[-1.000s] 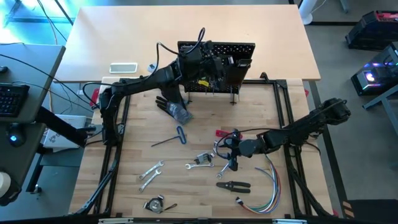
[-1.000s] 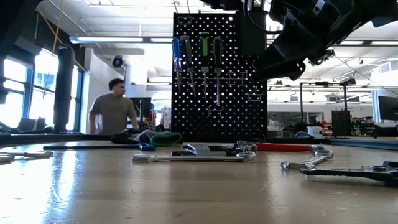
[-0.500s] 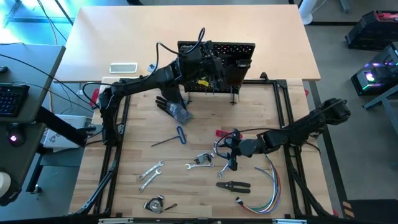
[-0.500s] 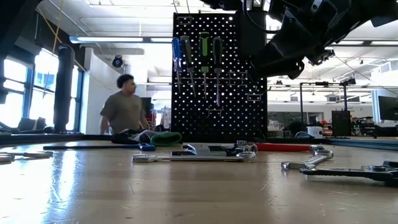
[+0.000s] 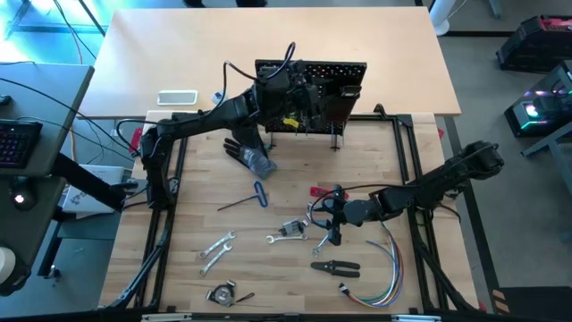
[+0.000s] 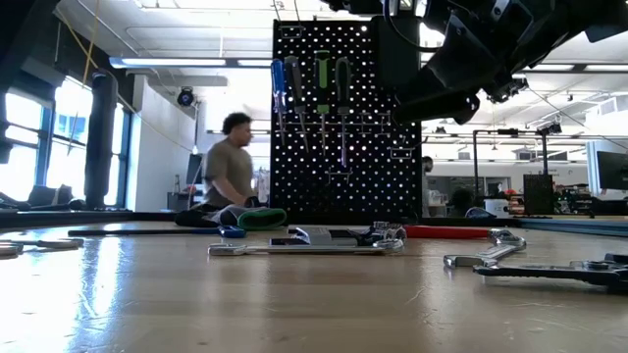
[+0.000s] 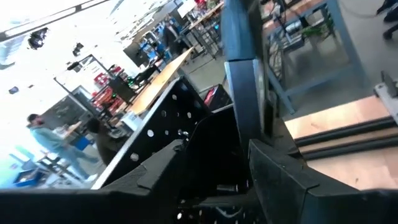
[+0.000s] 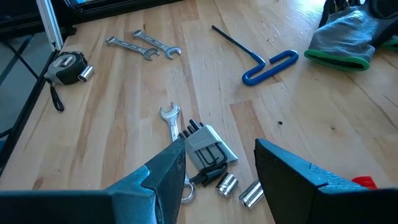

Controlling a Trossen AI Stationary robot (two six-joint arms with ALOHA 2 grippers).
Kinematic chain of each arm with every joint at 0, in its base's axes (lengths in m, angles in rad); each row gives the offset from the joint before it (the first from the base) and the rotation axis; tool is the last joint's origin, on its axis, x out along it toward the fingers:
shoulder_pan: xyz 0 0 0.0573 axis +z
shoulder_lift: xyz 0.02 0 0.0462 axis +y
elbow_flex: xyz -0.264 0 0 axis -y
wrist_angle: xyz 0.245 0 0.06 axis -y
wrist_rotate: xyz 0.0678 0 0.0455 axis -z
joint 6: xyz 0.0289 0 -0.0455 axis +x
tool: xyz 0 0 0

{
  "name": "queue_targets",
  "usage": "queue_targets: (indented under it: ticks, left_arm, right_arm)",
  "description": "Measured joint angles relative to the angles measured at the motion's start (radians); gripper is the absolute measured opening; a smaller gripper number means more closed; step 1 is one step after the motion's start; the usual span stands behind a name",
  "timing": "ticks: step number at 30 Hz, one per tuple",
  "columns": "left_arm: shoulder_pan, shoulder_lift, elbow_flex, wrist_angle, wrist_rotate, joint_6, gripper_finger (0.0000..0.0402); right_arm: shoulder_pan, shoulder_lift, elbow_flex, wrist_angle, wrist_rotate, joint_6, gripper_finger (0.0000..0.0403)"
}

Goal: Hang tools onto peg board
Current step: Put the hex allen key set into the black bin on the pegboard

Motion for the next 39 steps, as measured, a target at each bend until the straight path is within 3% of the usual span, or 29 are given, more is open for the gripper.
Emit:
queue_targets:
  ticks: [5,10,20,29,39]
  left_arm:
    - [-0.048,-0.055,-0.001,-0.074,-0.107,0.068,0.0175]
    - [-0.092,-0.128,-0.001,-0.146,-0.153,0.044,0.0175]
    - [-0.227,-0.268,0.0,-0.365,-0.239,-0.066,0.0175]
    - [-0.368,-0.309,0.0,-0.69,-0.241,-0.255,0.0175]
    - [-0.532,-0.306,-0.061,-0.916,-0.307,-0.435,0.0174]
  right_arm:
    - [0.0,0.0,0.0,-0.004,0.0,-0.015,0.0185]
    - [0.0,0.0,0.0,-0.004,0.0,-0.033,0.0185]
    - [0.0,0.0,0.0,-0.077,0.0,-0.009,0.0185]
    - [0.0,0.007,-0.002,-0.121,-0.06,-0.015,0.0185]
    - [0.023,0.156,-0.003,0.096,-0.116,-0.142,0.0185]
